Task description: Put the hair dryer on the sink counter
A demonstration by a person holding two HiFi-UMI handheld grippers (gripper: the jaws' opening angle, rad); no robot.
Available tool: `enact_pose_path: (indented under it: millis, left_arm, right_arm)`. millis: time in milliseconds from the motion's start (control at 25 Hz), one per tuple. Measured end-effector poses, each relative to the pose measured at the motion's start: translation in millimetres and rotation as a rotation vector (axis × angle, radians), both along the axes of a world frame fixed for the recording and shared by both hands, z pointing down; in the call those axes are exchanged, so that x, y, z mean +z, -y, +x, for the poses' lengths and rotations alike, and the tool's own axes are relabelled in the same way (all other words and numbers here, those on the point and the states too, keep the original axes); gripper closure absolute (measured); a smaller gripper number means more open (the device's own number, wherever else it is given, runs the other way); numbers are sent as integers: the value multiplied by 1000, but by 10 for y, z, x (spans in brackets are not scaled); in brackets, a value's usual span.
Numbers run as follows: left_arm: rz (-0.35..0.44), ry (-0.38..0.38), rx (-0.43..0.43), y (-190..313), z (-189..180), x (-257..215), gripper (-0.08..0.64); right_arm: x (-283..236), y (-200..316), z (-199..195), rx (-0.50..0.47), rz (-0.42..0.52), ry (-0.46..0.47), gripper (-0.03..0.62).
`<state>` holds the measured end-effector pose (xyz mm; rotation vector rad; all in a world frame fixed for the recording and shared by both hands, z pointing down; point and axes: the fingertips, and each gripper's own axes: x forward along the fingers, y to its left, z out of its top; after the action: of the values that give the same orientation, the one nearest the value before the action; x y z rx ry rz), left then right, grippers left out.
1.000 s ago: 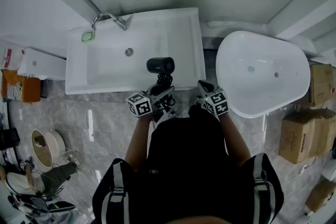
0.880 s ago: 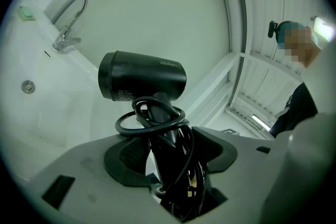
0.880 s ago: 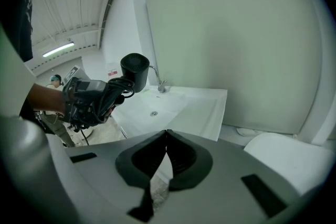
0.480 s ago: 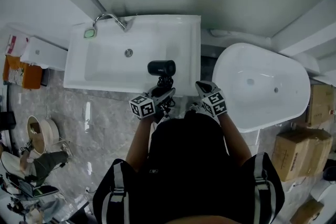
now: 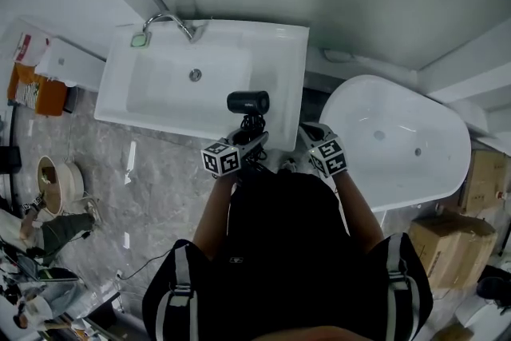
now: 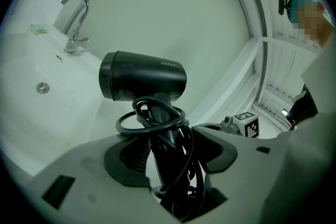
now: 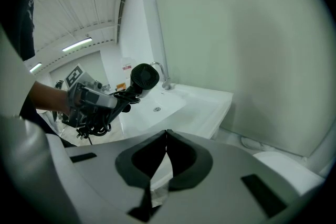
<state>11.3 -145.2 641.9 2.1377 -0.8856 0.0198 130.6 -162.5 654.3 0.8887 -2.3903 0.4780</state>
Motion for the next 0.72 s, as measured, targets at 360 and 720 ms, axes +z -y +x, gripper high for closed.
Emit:
enact_pose_path:
  millis: [360,720]
  left_arm:
    - [-58,26,48,141,48,156,313]
    - [-134,67,101,477,-28,504,313]
  right_arm:
    - [-10,73,76,62,-22,-12,534]
    - [92,172,-113,110,-49,-40,534]
